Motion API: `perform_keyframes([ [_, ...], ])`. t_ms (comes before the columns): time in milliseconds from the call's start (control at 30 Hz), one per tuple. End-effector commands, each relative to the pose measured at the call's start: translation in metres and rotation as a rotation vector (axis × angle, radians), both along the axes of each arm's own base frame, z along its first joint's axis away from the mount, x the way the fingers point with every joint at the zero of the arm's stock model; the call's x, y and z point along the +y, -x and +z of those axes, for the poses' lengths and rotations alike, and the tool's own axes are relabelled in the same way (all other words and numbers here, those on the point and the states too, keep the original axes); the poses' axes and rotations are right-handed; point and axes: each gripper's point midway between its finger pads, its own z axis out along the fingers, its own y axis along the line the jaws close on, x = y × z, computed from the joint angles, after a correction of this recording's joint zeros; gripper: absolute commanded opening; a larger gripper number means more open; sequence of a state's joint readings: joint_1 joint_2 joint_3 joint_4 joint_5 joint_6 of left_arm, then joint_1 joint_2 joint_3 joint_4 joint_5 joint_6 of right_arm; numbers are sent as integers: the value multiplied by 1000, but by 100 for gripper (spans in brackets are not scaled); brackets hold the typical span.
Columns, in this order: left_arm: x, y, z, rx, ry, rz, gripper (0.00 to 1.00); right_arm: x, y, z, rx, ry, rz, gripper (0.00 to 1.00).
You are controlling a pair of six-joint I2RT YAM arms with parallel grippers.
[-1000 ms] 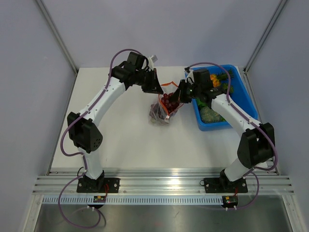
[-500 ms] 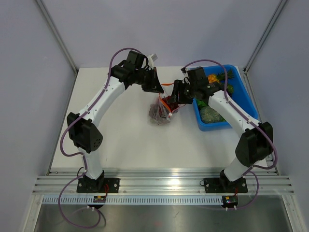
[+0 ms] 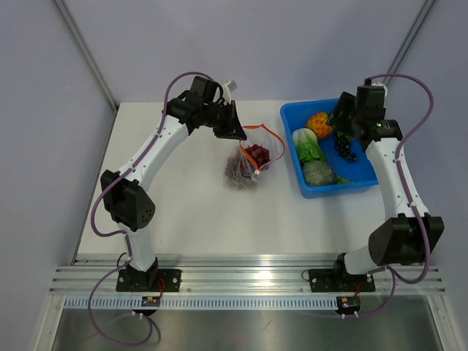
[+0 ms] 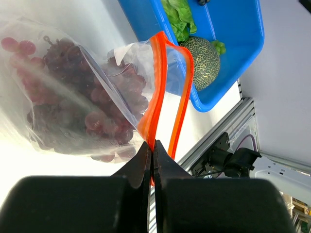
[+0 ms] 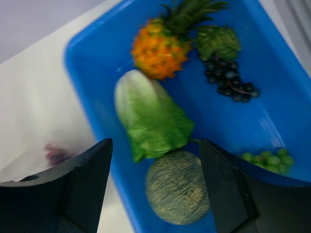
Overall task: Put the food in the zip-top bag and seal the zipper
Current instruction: Pick up the fake fruit from the bin.
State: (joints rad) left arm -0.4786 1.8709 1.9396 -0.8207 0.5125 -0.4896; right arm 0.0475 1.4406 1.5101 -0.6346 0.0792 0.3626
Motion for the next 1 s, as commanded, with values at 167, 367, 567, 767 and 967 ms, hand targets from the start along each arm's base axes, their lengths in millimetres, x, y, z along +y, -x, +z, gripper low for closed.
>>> perform_keyframes([
  [167, -1, -2, 36, -112, 62, -24, 0, -75, -38, -100, 251, 227, -188, 88],
  [367, -2, -2, 29, -101, 58, -32, 0, -100, -67, -134, 316, 321, -189, 94],
  [567, -3, -3, 25, -93, 63, -36, 0, -116, -87, -158, 347, 320, -129, 100],
  [767, -5, -6, 20, -78, 64, -35, 0, -125, -99, -181, 348, 266, -70, 99],
  [967, -3, -10, 18, -74, 58, -28, 0, -123, -107, -199, 332, 256, -7, 94],
])
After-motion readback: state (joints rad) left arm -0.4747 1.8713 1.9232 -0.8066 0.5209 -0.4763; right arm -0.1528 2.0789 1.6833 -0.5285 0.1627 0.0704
